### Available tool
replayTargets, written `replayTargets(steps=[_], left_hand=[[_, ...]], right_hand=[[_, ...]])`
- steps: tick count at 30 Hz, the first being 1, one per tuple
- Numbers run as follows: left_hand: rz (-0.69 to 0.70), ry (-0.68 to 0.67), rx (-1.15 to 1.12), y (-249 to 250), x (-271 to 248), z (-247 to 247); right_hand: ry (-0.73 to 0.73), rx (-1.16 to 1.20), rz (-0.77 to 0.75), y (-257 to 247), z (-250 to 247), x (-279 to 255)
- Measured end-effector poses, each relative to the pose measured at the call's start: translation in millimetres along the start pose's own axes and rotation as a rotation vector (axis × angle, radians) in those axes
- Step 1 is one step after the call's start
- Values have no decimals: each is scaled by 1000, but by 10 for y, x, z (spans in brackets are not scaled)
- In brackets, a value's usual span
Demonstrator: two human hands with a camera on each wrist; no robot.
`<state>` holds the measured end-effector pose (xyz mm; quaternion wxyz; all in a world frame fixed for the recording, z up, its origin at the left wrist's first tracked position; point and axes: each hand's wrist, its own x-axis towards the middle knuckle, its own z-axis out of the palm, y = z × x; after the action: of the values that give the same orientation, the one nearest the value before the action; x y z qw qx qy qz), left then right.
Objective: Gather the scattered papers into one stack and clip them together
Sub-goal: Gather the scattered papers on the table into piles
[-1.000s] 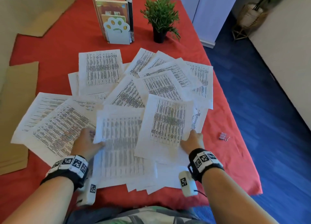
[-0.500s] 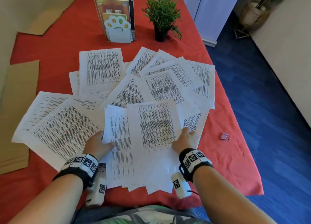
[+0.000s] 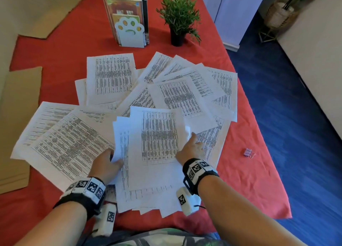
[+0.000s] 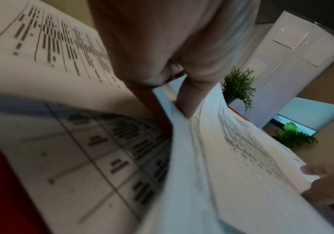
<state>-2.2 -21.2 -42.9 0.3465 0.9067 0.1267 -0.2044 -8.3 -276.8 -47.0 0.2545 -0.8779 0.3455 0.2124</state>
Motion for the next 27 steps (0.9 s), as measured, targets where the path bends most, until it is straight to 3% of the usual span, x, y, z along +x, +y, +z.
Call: replayTargets(steps=[3,6,10,13,15,17,22,27], left_hand=[[-40,-1,-154,3,-14,10],[-48,-49,-376,39,-54,-37],[-8,-82,-230,112,-51,-48],[-29,-36,-193,126,-20,-126],[-46,-28,-217,86,-3,-261],[-37,-33,-160,47,13,-418],[-42,-48,-120,160,203,-753],[-31,45,-122,429,640,-818]], right_hand=[[-18,-20,-35,-8,-2,56],[-30,-59,-165,-13,18,79],[-124,73,-295,-114,10,91],[29,79,-335,-182,-208,302],[217,24,-310,-196,-436,550],[267,-29,-233,-201,-647,815],[137,-207,-93,-272,-780,1180],[32,-112,-72,-312,-793,1293]])
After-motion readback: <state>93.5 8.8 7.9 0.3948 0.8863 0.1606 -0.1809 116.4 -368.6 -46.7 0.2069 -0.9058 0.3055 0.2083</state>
